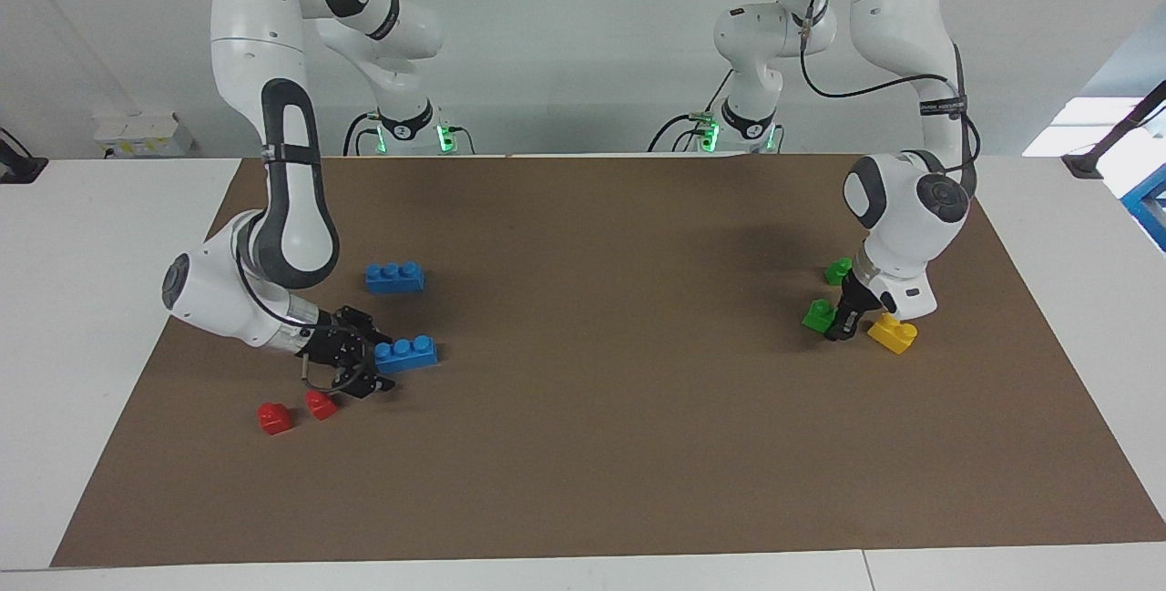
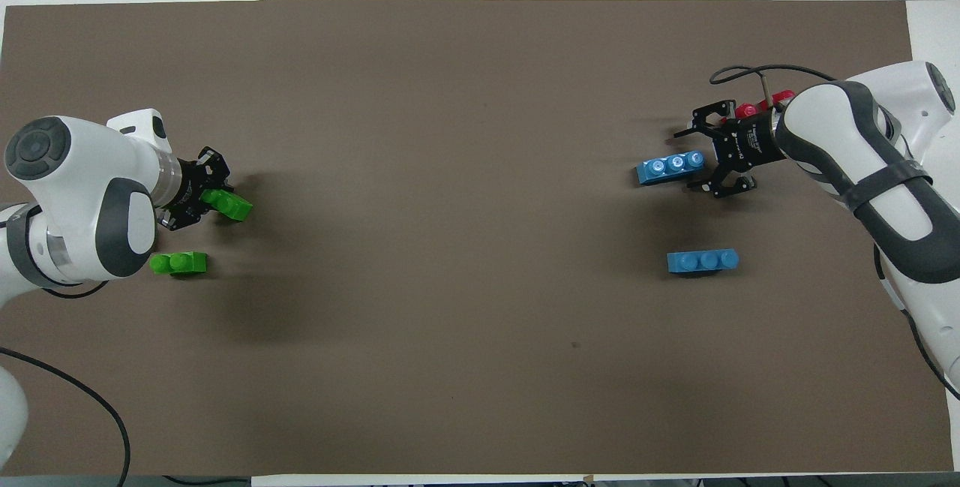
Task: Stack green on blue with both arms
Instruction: 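Lift the green brick with the left gripper while the right gripper carries the blue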
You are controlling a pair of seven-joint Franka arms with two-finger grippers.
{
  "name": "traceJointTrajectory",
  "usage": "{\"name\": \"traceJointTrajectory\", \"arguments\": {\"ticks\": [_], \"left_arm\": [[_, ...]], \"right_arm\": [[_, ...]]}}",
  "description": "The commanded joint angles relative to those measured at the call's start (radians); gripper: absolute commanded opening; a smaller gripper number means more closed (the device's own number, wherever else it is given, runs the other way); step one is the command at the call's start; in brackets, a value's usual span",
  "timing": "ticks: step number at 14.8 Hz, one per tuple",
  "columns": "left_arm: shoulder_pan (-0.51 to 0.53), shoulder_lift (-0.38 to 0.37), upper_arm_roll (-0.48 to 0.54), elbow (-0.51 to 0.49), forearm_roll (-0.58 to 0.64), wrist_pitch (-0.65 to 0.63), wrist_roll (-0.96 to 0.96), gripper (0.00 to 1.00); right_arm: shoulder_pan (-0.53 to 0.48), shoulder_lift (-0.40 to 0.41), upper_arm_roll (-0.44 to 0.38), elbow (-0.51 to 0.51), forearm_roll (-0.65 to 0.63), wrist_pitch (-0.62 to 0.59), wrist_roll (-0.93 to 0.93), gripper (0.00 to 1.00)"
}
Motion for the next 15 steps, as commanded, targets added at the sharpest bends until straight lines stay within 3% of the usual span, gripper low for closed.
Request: {"name": "traceJointTrajectory", "arguments": {"ticks": [1, 3, 4, 5, 9, 12, 15], "left_arm": [[-0.013, -0.002, 0.012, 0.016, -0.022, 0.003, 0.017, 0.00], [-0.012, -0.013, 0.012, 0.038, -0.022, -0.037, 0.014, 0.00], [-0.012, -0.021, 0.012, 0.059, -0.022, -0.078, 0.011, 0.00], [-0.013, -0.033, 0.012, 0.090, -0.022, -0.133, 0.008, 0.00], [-0.038, -0.068, 0.012, 0.216, -0.022, -0.347, -0.015, 0.00], [-0.069, -0.123, 0.011, 0.257, -0.022, -0.451, -0.069, 0.00], [-0.115, -0.154, 0.009, 0.317, -0.022, -0.548, -0.186, 0.00]], "right_arm": [[-0.012, -0.005, 0.006, -0.008, 0.044, 0.009, -0.041, 0.53], [-0.010, -0.005, 0.006, -0.006, 0.044, 0.006, -0.042, 0.28], [-0.008, -0.005, 0.006, -0.005, 0.042, 0.008, -0.042, 0.08], [-0.002, -0.007, 0.006, 0.000, 0.041, 0.008, -0.042, 0.00], [0.021, -0.021, 0.006, 0.072, 0.039, -0.058, 0.006, 0.00], [0.082, -0.067, 0.027, 0.117, 0.039, -0.069, 0.257, 0.00], [0.203, -0.100, 0.049, 0.121, 0.051, 0.002, 0.475, 0.00]]}}
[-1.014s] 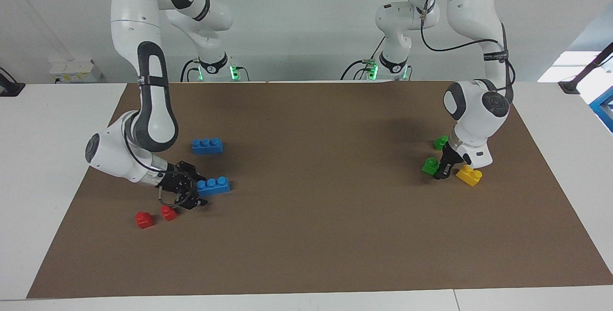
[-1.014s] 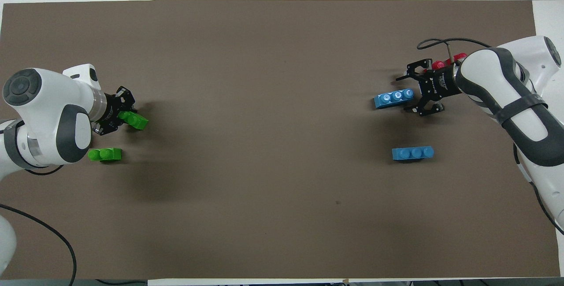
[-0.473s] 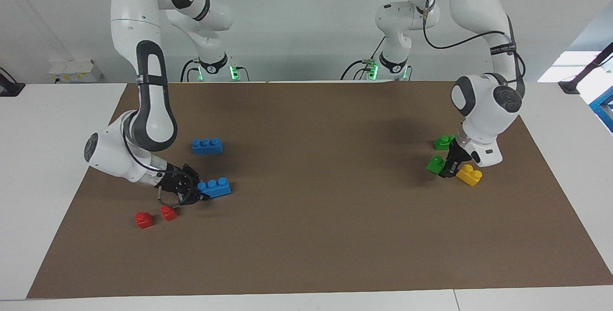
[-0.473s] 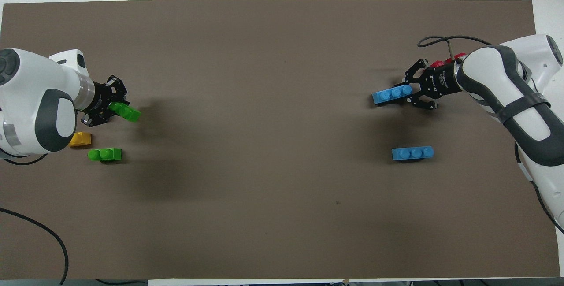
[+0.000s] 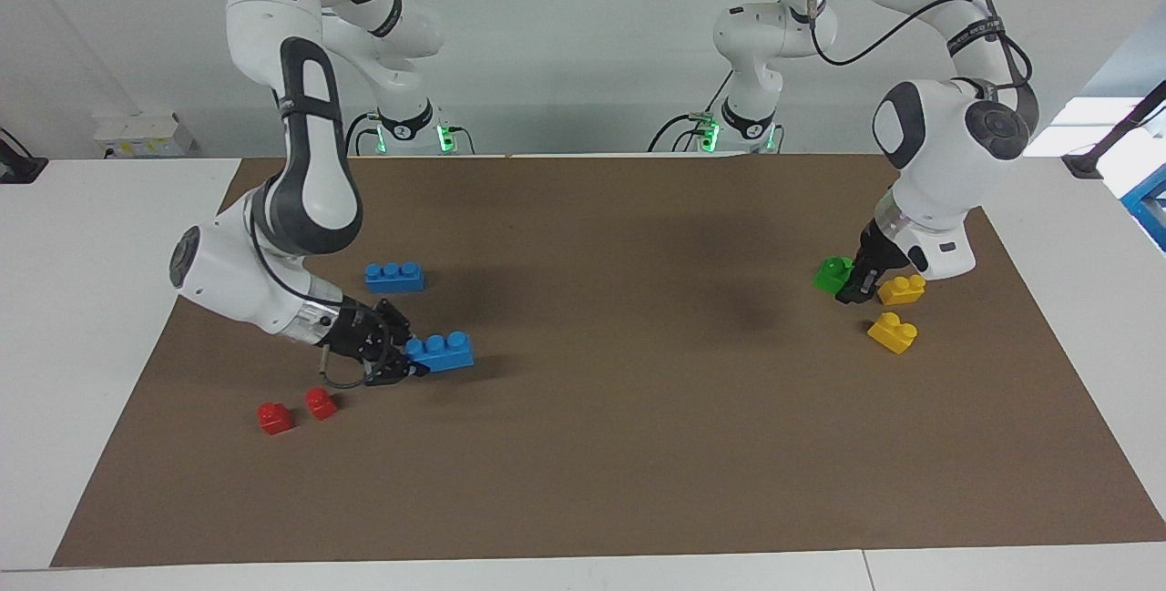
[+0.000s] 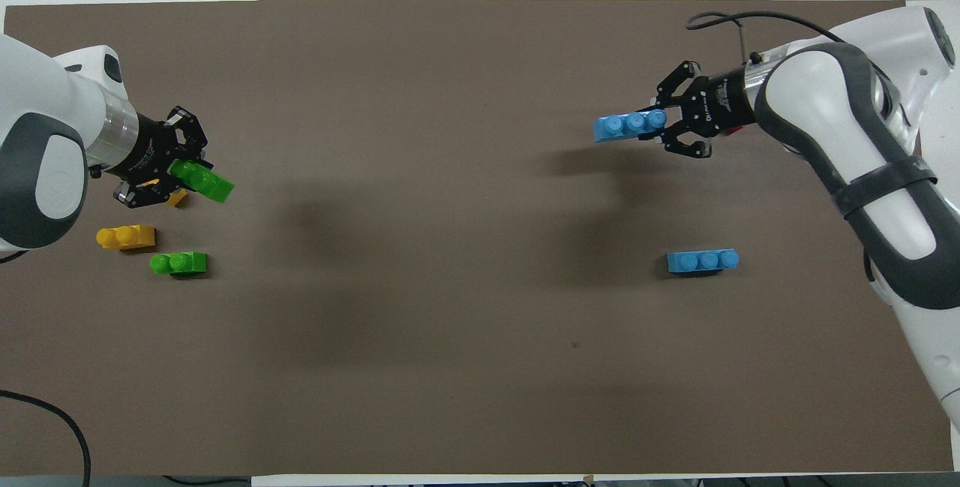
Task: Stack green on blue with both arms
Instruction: 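Lift the green brick with the left gripper while the right gripper carries the blue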
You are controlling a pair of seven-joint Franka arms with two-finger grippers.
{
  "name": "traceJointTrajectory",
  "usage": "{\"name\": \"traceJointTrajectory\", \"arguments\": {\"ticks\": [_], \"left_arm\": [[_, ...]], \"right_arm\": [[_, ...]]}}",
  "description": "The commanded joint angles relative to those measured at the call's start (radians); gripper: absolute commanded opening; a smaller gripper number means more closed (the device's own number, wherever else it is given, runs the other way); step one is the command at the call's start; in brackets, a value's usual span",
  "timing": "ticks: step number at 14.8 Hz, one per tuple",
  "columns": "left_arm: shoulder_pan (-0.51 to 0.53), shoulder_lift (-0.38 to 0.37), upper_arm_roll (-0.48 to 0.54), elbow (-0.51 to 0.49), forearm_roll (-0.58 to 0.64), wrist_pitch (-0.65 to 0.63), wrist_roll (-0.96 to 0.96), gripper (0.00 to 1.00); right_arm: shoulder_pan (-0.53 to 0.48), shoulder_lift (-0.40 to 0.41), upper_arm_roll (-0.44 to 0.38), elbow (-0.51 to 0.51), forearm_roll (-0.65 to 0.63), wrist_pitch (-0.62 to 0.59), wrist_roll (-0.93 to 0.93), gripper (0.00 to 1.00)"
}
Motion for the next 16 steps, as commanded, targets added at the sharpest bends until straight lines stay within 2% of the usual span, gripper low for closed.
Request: {"name": "traceJointTrajectory", "arguments": {"ticks": [1, 5, 9, 13, 16], "left_arm": [[-0.050, -0.023, 0.013, 0.060, -0.018, -0.089, -0.134, 0.00], [-0.058, -0.086, 0.003, 0.065, -0.018, -0.123, -0.292, 0.00], [-0.104, -0.097, 0.002, 0.055, -0.018, -0.097, -0.485, 0.00], [-0.189, -0.125, 0.002, -0.042, -0.018, 0.046, -0.639, 0.00], [-0.274, -0.100, 0.002, -0.106, -0.018, 0.188, -0.720, 0.00]], "right_arm": [[0.123, -0.032, 0.005, -0.018, 0.031, 0.091, 0.170, 0.00], [0.308, -0.042, 0.005, -0.094, 0.037, 0.312, 0.350, 0.00], [0.387, -0.030, 0.005, -0.191, 0.089, 0.472, 0.373, 0.00], [0.398, 0.002, 0.007, -0.222, 0.129, 0.491, 0.337, 0.00], [0.401, 0.017, 0.007, -0.222, 0.145, 0.478, 0.309, 0.00]]}}
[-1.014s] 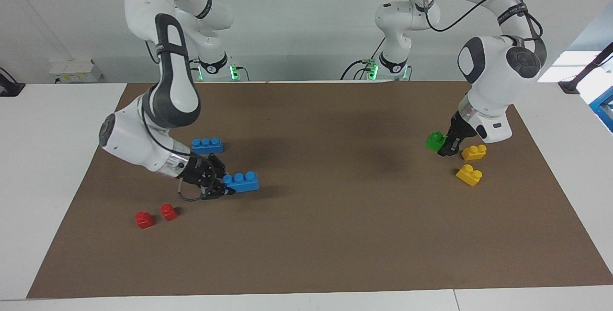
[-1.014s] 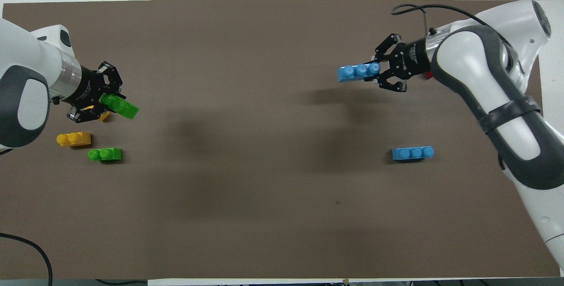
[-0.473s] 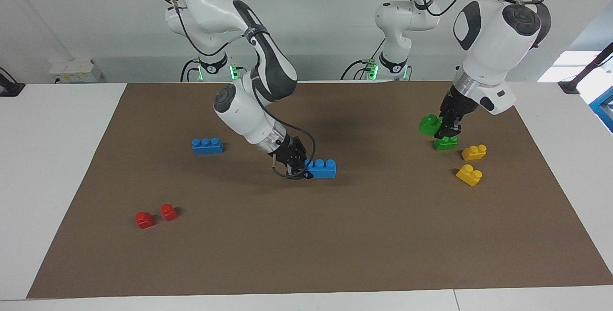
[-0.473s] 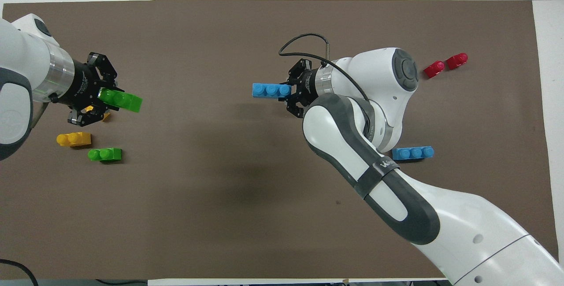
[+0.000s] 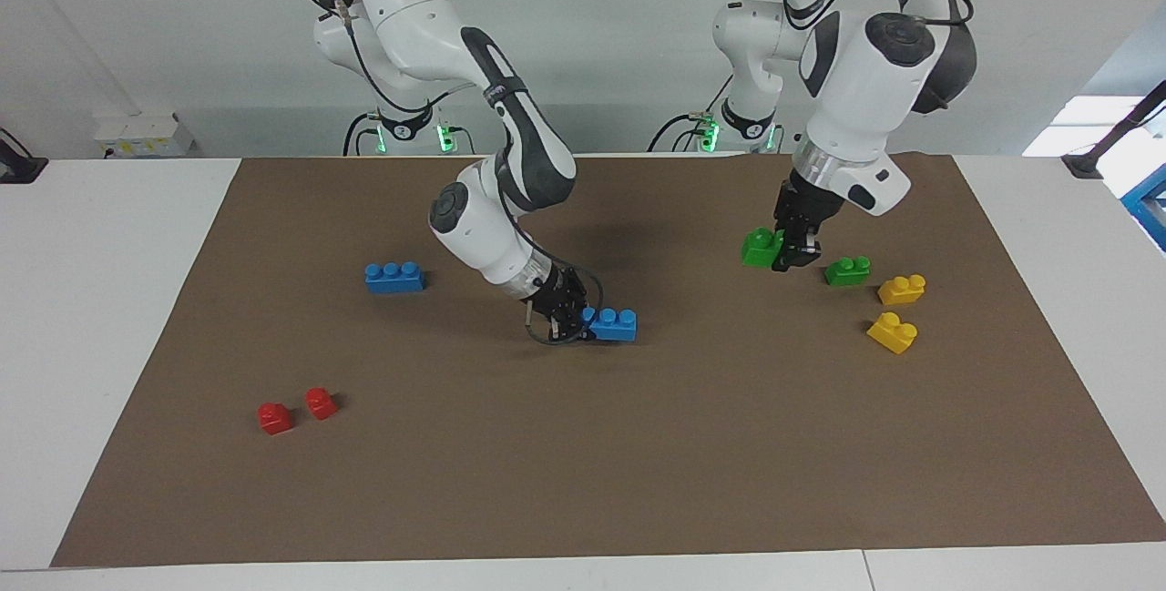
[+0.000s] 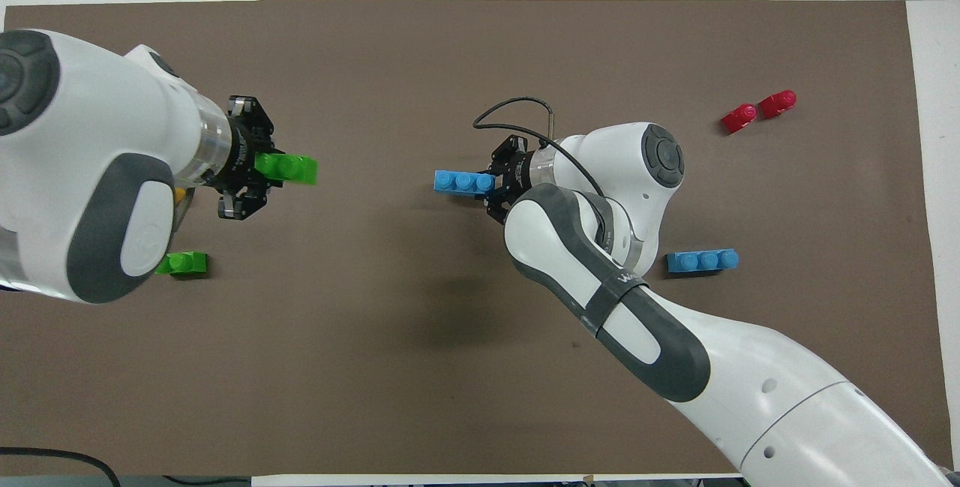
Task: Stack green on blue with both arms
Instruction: 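Bring the green brick onto the blue brick held by the right gripper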
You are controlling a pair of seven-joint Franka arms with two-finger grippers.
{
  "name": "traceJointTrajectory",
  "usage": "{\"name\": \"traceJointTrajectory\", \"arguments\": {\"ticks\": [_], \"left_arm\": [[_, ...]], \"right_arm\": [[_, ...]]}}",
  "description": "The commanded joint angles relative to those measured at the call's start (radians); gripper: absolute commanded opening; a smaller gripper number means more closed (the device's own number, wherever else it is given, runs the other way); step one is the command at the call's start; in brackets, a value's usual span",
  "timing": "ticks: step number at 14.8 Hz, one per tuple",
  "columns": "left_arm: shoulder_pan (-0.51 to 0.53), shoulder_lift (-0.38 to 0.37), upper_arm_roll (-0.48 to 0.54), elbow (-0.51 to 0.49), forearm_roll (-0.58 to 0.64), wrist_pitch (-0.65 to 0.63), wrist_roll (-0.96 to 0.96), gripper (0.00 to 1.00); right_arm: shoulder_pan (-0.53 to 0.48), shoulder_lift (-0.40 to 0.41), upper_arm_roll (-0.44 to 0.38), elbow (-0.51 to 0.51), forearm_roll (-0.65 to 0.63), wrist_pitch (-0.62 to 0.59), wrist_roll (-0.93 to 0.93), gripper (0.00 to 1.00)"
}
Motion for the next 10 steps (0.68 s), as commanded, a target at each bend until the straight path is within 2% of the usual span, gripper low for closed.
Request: {"name": "traceJointTrajectory", "arguments": {"ticks": [1, 6, 8, 10], "left_arm": [[-0.074, 0.000, 0.015, -0.085, -0.016, 0.131, -0.065, 0.00], [-0.199, 0.132, 0.016, -0.063, -0.003, 0.245, -0.151, 0.00], [-0.216, 0.163, 0.016, -0.034, -0.002, 0.251, -0.194, 0.00], [-0.252, 0.230, 0.019, 0.016, 0.013, 0.248, -0.245, 0.00]], "right_arm": [[0.001, -0.002, -0.001, -0.010, 0.040, -0.003, -0.052, 0.00], [0.006, 0.015, 0.001, -0.031, 0.079, 0.005, -0.144, 0.00], [0.018, 0.016, 0.001, -0.039, 0.106, 0.005, -0.196, 0.00], [0.021, 0.016, 0.001, -0.041, 0.120, 0.003, -0.208, 0.00]]}}
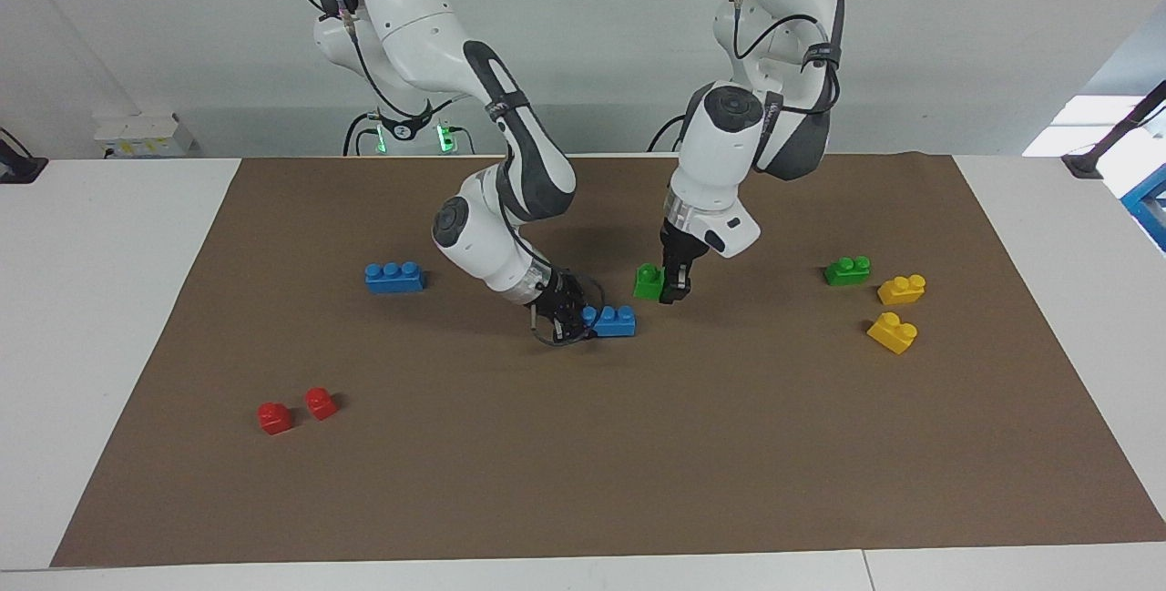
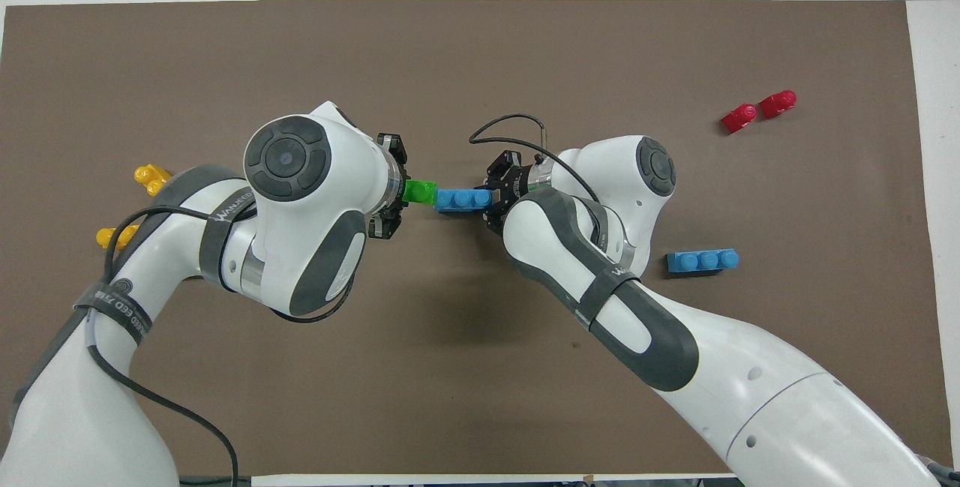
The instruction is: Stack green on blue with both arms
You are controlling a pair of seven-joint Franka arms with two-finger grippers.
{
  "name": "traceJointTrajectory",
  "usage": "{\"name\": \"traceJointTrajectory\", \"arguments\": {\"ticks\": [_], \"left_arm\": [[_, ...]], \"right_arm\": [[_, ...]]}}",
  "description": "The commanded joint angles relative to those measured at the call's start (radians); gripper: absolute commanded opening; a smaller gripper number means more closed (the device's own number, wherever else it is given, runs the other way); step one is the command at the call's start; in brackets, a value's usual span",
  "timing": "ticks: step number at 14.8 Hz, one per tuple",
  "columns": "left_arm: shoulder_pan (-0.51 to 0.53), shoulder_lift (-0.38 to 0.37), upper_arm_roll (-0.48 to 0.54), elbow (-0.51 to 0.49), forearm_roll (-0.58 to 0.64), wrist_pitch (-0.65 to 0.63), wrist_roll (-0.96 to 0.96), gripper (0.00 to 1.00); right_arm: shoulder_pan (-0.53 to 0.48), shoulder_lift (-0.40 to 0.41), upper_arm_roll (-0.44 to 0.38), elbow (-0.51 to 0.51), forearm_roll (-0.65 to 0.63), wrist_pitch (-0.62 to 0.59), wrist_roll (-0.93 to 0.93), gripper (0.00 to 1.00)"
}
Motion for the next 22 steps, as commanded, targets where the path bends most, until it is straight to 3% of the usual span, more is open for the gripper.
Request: {"name": "traceJointTrajectory", "arguments": {"ticks": [1, 7, 11, 22], "left_arm": [[-0.052, 0.102, 0.017, 0.090, 0.045, 0.001, -0.088, 0.00], [-0.079, 0.130, 0.017, 0.095, 0.098, 0.001, -0.150, 0.00], [-0.103, 0.126, 0.017, 0.078, 0.118, -0.072, -0.159, 0.00], [-0.094, 0.144, 0.021, 0.018, 0.173, 0.073, -0.257, 0.00]], "right_arm": [[0.007, -0.005, 0.000, -0.015, 0.037, 0.007, -0.056, 0.00], [0.009, -0.003, 0.000, -0.026, 0.038, 0.009, -0.083, 0.00], [0.009, -0.003, -0.002, -0.027, 0.038, 0.009, -0.084, 0.00], [0.004, -0.009, -0.002, -0.074, 0.038, 0.052, -0.123, 0.00]]}}
